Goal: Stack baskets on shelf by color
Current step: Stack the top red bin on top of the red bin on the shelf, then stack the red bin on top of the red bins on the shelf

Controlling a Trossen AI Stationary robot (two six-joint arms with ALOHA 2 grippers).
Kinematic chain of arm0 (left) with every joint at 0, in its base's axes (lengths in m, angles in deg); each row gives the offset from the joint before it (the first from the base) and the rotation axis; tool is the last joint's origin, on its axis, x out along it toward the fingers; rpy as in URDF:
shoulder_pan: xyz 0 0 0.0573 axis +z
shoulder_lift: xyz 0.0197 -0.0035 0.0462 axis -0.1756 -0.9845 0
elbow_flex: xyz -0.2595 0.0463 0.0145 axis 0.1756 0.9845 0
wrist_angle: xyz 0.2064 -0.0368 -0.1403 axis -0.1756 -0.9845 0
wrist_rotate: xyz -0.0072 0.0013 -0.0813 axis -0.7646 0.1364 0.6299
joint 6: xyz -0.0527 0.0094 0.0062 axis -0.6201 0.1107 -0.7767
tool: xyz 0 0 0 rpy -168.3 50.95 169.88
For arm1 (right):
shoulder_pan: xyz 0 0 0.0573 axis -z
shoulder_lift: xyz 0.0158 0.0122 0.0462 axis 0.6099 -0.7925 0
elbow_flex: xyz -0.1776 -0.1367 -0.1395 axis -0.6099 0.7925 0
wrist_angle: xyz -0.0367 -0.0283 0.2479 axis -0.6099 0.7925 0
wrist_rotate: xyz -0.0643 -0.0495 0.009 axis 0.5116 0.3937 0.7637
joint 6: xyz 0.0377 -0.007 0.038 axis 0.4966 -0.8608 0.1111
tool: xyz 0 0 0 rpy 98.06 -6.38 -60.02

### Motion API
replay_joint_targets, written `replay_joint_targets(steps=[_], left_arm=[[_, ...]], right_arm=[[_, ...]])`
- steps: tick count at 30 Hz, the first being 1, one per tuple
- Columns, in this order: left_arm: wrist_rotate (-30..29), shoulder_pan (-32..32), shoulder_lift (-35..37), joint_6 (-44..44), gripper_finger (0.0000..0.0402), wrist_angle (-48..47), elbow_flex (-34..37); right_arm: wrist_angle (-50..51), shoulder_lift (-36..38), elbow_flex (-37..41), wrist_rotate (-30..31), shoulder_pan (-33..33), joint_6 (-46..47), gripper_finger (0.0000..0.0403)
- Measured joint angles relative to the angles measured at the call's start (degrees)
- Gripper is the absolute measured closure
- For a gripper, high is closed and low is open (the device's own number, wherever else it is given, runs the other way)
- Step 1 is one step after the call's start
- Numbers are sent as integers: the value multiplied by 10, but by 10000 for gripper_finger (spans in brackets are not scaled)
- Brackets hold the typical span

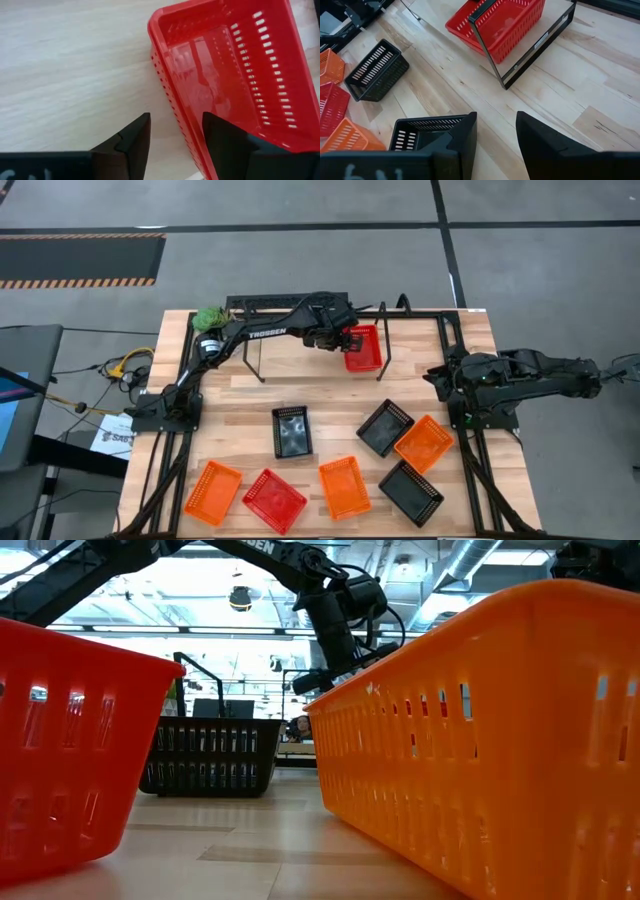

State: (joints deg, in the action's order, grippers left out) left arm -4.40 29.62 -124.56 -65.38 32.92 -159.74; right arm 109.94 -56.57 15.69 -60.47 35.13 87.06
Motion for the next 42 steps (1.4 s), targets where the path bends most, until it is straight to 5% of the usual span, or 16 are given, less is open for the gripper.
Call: replay_joint_targets(steps=[15, 24, 30, 34, 42], left_arm=[[-17, 8, 0, 8, 236, 0, 0], [37, 10, 35, 40, 236, 8, 0], [80, 3, 111, 103, 236, -71, -1], [106, -47, 185, 169, 236, -220, -2], [-14, -240, 278, 112, 236, -416, 1]], right_arm=[[0, 0, 0, 0, -1, -2, 243], [0, 0, 0, 0, -1, -3, 243], [0, 0, 0, 0, -1, 1, 243], [0, 0, 0, 0, -1, 1, 243], [0, 0, 0, 0, -1, 1, 243]])
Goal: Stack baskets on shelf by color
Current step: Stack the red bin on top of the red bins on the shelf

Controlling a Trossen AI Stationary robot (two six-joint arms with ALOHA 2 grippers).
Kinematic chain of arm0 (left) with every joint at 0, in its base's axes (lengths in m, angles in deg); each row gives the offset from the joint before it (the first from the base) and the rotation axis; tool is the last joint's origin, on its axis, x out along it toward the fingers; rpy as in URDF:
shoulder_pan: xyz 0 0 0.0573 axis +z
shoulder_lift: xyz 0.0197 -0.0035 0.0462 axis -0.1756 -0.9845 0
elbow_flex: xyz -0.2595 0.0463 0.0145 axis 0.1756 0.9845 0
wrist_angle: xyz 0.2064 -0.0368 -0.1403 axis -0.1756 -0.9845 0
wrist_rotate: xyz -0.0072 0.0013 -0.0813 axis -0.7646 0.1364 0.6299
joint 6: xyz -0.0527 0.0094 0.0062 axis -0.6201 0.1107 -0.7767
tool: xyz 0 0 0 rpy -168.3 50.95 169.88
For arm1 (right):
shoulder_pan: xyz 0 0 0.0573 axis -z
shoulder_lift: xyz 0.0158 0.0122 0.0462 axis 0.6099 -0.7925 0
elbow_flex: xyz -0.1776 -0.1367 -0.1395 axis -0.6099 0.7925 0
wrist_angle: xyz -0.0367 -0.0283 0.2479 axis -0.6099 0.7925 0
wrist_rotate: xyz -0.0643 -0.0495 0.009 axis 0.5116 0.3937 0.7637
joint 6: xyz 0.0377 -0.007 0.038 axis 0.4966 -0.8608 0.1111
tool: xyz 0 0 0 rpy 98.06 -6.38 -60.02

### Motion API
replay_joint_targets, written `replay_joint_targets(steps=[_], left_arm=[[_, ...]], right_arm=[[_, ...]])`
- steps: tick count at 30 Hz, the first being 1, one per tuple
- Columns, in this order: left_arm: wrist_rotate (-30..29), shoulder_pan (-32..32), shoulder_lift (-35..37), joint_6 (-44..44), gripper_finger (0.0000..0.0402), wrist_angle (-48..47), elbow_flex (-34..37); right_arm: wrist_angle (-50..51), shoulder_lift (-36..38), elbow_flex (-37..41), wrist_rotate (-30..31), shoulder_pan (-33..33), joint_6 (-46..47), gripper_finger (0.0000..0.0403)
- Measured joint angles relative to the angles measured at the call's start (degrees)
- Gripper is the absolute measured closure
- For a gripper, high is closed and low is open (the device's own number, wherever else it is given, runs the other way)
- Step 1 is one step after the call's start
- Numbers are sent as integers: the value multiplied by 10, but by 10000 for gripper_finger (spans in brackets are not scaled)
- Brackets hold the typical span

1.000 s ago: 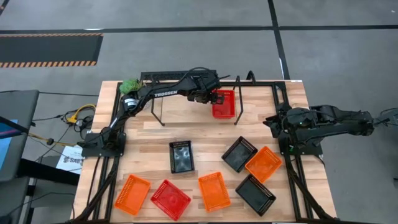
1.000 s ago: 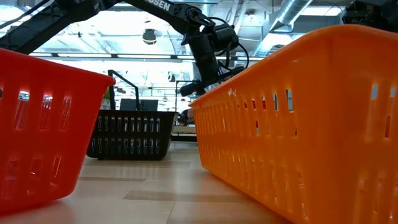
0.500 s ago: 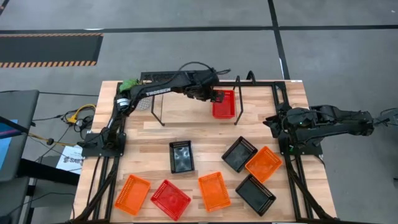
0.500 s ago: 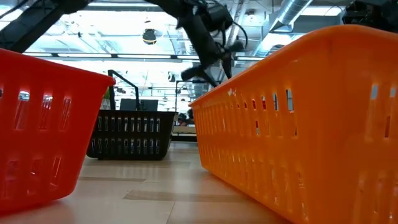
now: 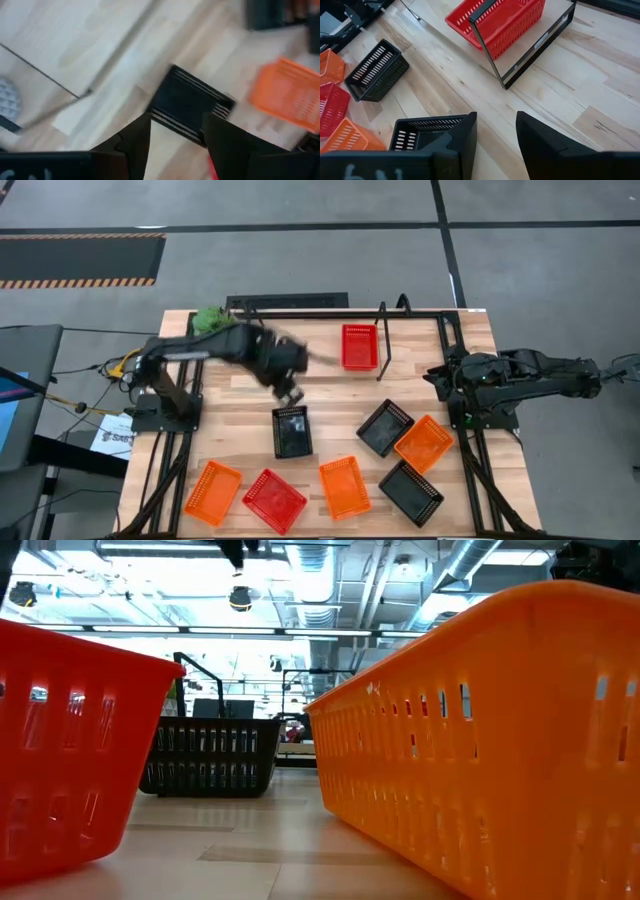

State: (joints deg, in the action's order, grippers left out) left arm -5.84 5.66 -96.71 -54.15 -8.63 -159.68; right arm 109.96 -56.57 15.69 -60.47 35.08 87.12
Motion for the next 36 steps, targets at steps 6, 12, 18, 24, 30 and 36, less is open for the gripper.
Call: replay_joint_targets(steps=[6, 12, 18, 24, 30, 36], left_arm=[[-9, -143, -9, -83, 236, 4, 1], [-9, -227, -51, 12, 236, 2, 2], [-8, -246, -114, 38, 236, 2, 2], [-8, -246, -125, 89, 236, 50, 10], [75, -246, -123, 189, 236, 160, 93], [115, -246, -122, 270, 236, 237, 166]], right_arm=[[0, 0, 0, 0, 0, 0, 243], [0, 0, 0, 0, 0, -4, 243], [0, 0, 0, -1, 0, -4, 243], [0, 0, 0, -2, 0, -5, 243], [0, 0, 0, -2, 0, -20, 243], [2, 0, 0, -2, 0, -21, 243]])
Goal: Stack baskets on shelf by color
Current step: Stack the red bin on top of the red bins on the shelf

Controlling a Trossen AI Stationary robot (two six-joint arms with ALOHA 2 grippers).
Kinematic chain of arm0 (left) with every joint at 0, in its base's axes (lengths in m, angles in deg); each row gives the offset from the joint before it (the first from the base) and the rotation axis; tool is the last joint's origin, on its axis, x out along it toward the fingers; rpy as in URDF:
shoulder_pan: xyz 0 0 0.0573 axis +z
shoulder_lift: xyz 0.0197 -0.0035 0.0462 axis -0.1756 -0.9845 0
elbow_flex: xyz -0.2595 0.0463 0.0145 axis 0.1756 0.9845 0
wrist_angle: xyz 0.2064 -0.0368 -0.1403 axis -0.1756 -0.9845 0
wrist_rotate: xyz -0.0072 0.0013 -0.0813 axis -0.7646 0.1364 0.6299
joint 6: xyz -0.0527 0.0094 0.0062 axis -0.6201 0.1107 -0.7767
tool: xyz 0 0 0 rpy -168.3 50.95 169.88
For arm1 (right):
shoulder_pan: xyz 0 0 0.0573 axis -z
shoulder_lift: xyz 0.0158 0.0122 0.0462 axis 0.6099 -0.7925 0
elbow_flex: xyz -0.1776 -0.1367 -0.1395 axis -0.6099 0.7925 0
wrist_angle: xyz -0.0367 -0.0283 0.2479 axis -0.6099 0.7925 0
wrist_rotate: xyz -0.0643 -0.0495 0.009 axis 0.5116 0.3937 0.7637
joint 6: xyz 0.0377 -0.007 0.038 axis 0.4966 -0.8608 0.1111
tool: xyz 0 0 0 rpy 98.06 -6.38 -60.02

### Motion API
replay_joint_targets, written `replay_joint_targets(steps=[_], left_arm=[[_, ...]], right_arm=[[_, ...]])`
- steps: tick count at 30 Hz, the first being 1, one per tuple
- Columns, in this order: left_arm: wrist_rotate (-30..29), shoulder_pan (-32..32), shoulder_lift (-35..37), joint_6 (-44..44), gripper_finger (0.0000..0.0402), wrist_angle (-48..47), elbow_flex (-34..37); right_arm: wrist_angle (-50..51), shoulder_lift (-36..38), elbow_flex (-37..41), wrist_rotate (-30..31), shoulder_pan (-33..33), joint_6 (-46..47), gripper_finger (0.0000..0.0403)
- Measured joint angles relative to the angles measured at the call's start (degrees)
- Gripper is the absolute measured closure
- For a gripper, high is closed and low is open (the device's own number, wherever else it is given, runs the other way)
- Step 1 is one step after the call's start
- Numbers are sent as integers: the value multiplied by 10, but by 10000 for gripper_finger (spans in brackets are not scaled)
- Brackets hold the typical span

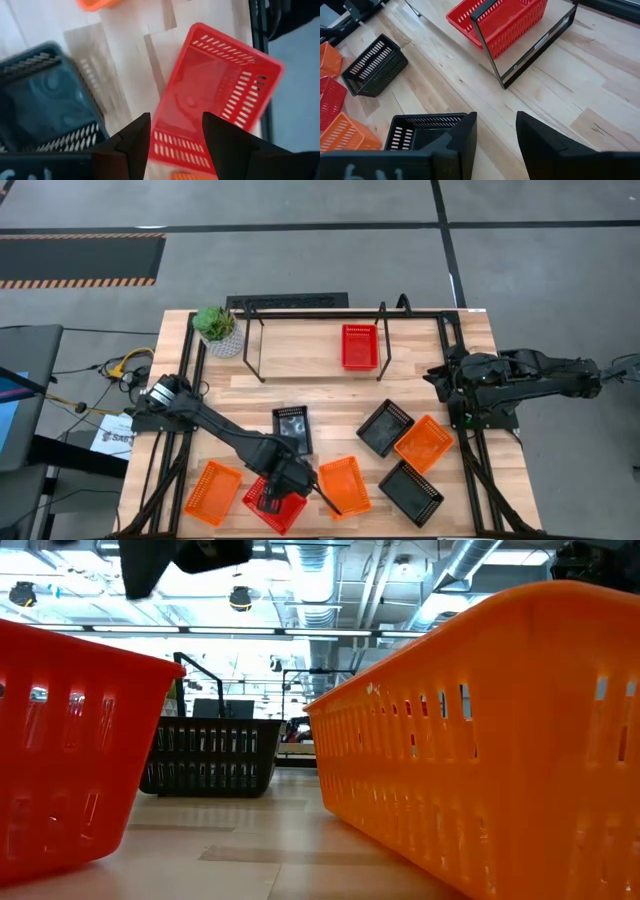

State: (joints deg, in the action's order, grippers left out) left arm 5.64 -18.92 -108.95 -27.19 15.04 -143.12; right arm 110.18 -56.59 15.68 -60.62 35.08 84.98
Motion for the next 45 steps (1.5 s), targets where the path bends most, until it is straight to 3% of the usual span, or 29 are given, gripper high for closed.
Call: replay_joint_targets(steps=[7, 15, 22, 26, 35, 45], left_arm=[[24, 0, 0, 81, 236, 72, 69], [31, 6, 0, 108, 236, 164, 134], [55, 23, 0, 122, 238, 180, 172], [80, 28, 0, 149, 268, 182, 176], [71, 35, 0, 179, 392, 189, 176], [73, 38, 8, 155, 400, 187, 176]], right_arm=[[2, 0, 0, 0, 0, 2, 243], [2, 0, 0, 0, 0, 2, 243], [2, 0, 0, 0, 0, 3, 243], [2, 0, 0, 0, 0, 4, 243], [3, 0, 0, 0, 0, 21, 243], [9, 0, 0, 0, 0, 21, 243]])
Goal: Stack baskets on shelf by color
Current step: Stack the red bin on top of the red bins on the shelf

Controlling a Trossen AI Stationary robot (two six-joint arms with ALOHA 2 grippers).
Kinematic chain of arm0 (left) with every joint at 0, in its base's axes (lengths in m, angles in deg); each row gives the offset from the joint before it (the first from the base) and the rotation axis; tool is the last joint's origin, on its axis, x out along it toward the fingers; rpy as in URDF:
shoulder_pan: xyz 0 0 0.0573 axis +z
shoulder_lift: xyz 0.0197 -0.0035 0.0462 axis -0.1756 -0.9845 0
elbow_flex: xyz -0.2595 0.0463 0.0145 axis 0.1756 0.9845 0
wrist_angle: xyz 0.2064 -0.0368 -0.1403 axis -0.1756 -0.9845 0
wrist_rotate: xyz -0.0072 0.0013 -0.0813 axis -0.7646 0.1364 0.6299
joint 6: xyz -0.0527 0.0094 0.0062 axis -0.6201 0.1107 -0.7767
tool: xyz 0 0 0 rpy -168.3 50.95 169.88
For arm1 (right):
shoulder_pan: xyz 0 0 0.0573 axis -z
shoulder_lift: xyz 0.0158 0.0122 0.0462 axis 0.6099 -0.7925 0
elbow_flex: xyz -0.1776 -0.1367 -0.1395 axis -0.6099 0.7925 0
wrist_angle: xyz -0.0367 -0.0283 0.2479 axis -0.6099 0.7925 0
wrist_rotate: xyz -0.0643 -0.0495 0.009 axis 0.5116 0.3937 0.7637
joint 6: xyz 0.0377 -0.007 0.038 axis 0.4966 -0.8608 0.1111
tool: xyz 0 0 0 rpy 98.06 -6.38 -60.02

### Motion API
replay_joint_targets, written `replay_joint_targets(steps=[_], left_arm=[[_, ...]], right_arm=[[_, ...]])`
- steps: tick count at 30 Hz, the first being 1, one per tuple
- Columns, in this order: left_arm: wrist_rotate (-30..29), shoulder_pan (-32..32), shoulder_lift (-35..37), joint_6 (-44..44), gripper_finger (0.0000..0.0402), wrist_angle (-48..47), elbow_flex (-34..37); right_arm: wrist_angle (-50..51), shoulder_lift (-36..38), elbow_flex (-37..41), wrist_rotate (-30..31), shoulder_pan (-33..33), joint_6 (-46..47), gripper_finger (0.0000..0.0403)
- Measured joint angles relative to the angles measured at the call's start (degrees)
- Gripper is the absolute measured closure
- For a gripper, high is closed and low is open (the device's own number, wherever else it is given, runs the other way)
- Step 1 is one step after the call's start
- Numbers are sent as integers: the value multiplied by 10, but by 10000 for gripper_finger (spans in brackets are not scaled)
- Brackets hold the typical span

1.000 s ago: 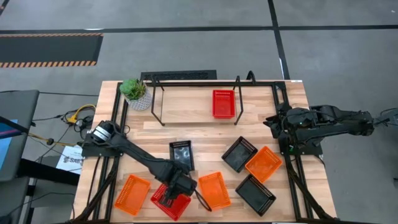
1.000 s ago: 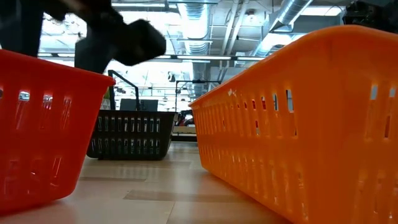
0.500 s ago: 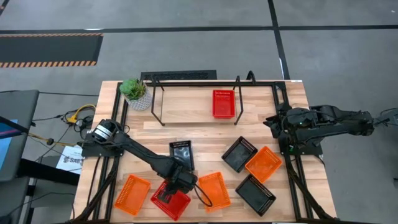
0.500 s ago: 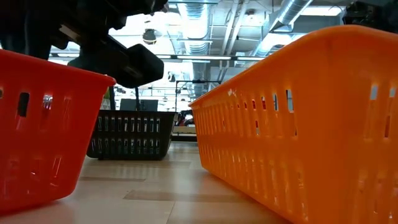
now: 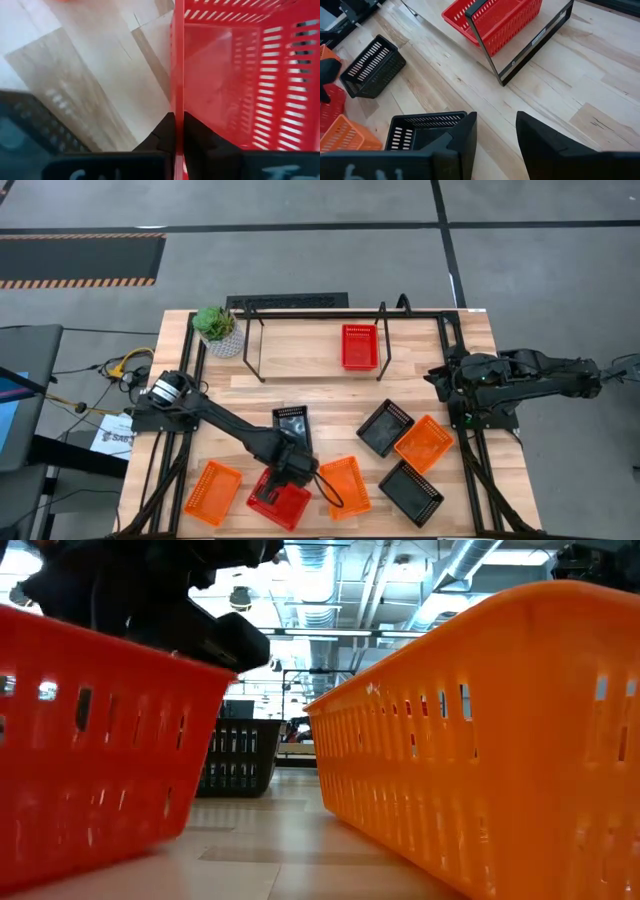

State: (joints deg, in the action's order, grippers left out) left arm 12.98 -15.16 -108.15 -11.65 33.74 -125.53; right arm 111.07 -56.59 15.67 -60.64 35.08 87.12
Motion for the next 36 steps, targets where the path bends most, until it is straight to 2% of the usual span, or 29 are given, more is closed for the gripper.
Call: replay_joint_targets(steps=[7, 13, 15, 20, 24, 30, 36], left_arm=[[1, 17, 58, -149, 401, -36, -28], [-8, 44, 116, -315, 401, -82, -85], [-44, 65, 132, -381, 401, -85, -110], [-205, 151, 149, -501, 401, -83, -164], [-258, 246, 149, -541, 401, -49, -184], [-257, 363, 142, -559, 401, 72, -178], [-224, 414, 106, -584, 401, 171, -177]], right_arm=[[2, 0, 0, 0, 0, -15, 243], [2, 0, 0, 0, 0, -20, 243], [2, 0, 0, 0, 0, -19, 243], [1, 0, 0, 3, 0, -19, 243], [1, 0, 0, 4, 0, -19, 243], [1, 0, 0, 4, 0, -7, 243], [1, 0, 0, 4, 0, 5, 243]])
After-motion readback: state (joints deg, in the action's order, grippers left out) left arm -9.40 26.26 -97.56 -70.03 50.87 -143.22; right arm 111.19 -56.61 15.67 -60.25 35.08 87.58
